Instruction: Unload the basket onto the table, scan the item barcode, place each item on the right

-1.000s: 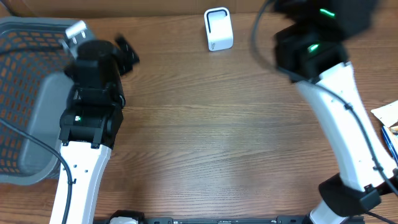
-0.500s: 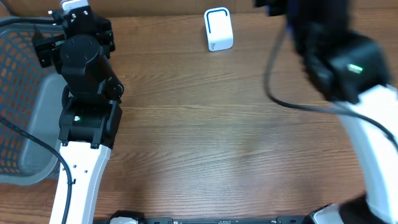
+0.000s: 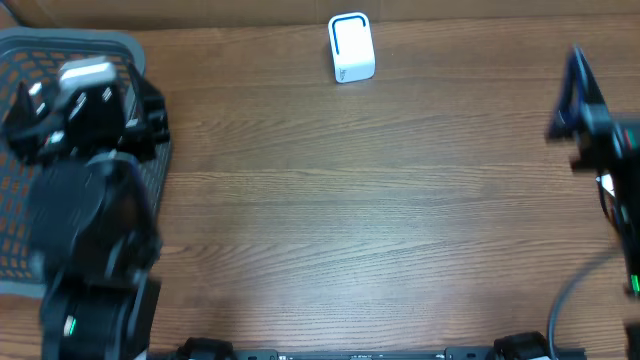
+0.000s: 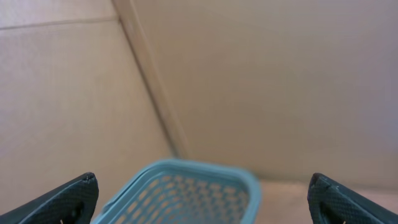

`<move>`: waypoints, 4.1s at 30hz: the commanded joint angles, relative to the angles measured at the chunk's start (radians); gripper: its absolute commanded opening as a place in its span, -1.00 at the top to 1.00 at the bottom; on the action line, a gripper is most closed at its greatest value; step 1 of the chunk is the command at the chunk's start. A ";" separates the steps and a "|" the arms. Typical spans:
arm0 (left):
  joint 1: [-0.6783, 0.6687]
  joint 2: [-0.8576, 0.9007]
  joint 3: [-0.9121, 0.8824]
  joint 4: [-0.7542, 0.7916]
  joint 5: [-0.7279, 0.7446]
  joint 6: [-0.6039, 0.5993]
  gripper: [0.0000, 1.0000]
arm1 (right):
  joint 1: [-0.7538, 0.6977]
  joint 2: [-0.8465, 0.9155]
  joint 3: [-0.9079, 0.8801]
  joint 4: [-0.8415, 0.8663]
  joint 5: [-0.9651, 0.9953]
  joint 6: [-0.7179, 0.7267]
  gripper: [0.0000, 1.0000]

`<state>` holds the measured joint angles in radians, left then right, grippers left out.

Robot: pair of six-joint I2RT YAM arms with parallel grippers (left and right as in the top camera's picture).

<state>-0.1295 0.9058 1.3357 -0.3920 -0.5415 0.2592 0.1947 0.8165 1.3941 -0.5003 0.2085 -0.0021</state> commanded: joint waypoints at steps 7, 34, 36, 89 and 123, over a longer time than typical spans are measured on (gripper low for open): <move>0.018 -0.216 0.008 -0.027 0.143 -0.108 -0.99 | -0.090 -0.260 -0.256 0.082 -0.038 0.007 -1.00; 0.234 -0.538 -0.194 -0.006 0.612 -0.368 -0.99 | -0.090 -0.674 -0.309 -0.040 -0.039 0.016 -1.00; 0.234 -0.594 -0.195 -0.017 0.613 -0.337 -0.99 | -0.090 -0.717 -0.334 -0.042 -0.040 0.049 -1.00; 0.139 -0.902 -0.515 0.023 0.771 -0.372 -0.99 | -0.091 -0.733 -1.265 0.845 -0.048 0.288 -1.00; 0.139 -0.902 -0.516 0.026 0.771 -0.371 -0.99 | -0.091 -0.731 -1.386 0.439 0.000 0.429 -1.00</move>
<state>0.0132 0.0071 0.8246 -0.3702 0.2176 -0.0994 0.1108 0.0891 0.0185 -0.0643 0.2020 0.4191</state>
